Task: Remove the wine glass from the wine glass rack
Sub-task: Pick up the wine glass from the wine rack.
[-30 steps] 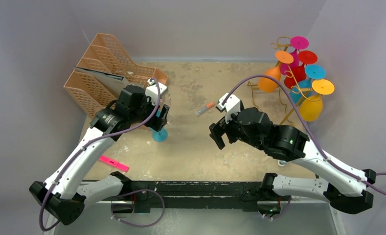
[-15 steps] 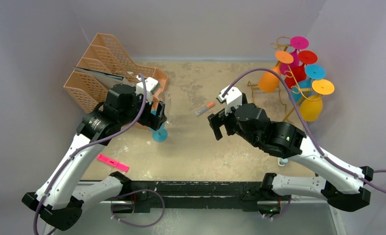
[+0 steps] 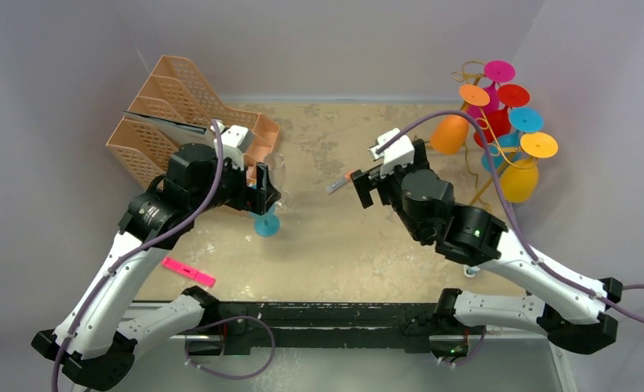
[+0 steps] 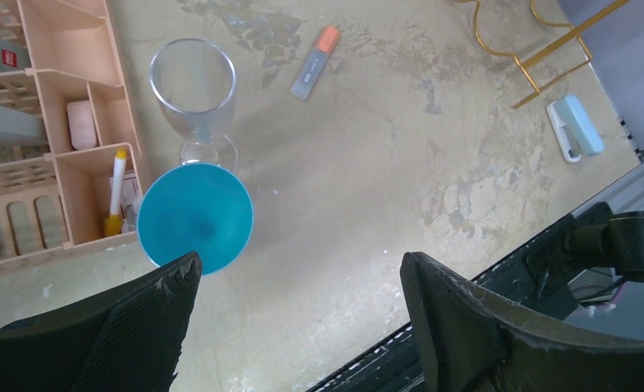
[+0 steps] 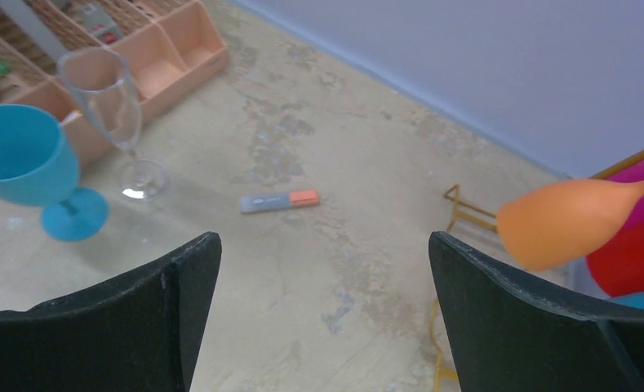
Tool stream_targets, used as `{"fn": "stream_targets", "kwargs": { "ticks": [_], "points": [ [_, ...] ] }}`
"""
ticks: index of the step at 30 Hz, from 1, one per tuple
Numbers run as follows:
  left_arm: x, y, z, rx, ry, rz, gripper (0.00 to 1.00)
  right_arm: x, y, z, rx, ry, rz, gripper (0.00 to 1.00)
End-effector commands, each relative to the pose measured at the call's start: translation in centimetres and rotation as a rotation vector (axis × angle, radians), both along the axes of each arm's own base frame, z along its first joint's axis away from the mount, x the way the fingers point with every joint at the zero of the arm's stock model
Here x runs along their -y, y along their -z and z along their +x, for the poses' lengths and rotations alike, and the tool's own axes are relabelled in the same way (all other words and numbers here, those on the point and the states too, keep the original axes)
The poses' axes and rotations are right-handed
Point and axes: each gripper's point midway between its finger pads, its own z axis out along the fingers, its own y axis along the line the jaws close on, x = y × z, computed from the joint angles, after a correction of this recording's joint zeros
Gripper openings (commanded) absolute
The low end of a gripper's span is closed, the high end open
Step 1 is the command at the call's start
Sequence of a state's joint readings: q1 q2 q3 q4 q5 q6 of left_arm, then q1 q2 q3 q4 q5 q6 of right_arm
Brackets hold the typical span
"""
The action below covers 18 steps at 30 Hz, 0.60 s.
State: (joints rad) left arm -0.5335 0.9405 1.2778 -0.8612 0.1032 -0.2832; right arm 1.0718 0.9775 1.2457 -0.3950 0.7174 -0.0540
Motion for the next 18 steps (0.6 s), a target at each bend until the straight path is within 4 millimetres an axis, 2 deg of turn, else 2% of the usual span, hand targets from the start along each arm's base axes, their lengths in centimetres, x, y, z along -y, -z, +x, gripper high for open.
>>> {"fn": "stream_targets", "kwargs": {
  "ticks": [1,6,10,14,17,18],
  "points": [
    [0.8,-0.5,0.3,-0.030,-0.036,-0.077,0.91,0.9,-2.1,1.9,0.101,0.100,-0.104,0.99],
    [0.6,-1.8,-0.3,0.001,-0.038,-0.119,0.91,1.1,-2.8,2.5,0.069,0.098,-0.132,0.99],
    [-0.7,-2.8,-0.7,0.061,-0.074,-0.113,0.91,1.6,-1.4,2.9,-0.088,0.089,-0.082,0.99],
    [-1.5,-5.8,-0.9,0.147,-0.102,-0.152,0.97,2.0,0.2,3.2,-0.265,0.071,-0.077,0.99],
    [-1.3,-7.6,-0.7,0.134,-0.102,-0.148,0.96,3.3,-0.6,4.4,-0.281,0.052,-0.172,0.99],
    [-1.0,-7.6,-0.4,0.122,-0.088,-0.130,0.96,4.5,-0.8,5.2,-0.313,0.082,-0.161,0.99]
  ]
}}
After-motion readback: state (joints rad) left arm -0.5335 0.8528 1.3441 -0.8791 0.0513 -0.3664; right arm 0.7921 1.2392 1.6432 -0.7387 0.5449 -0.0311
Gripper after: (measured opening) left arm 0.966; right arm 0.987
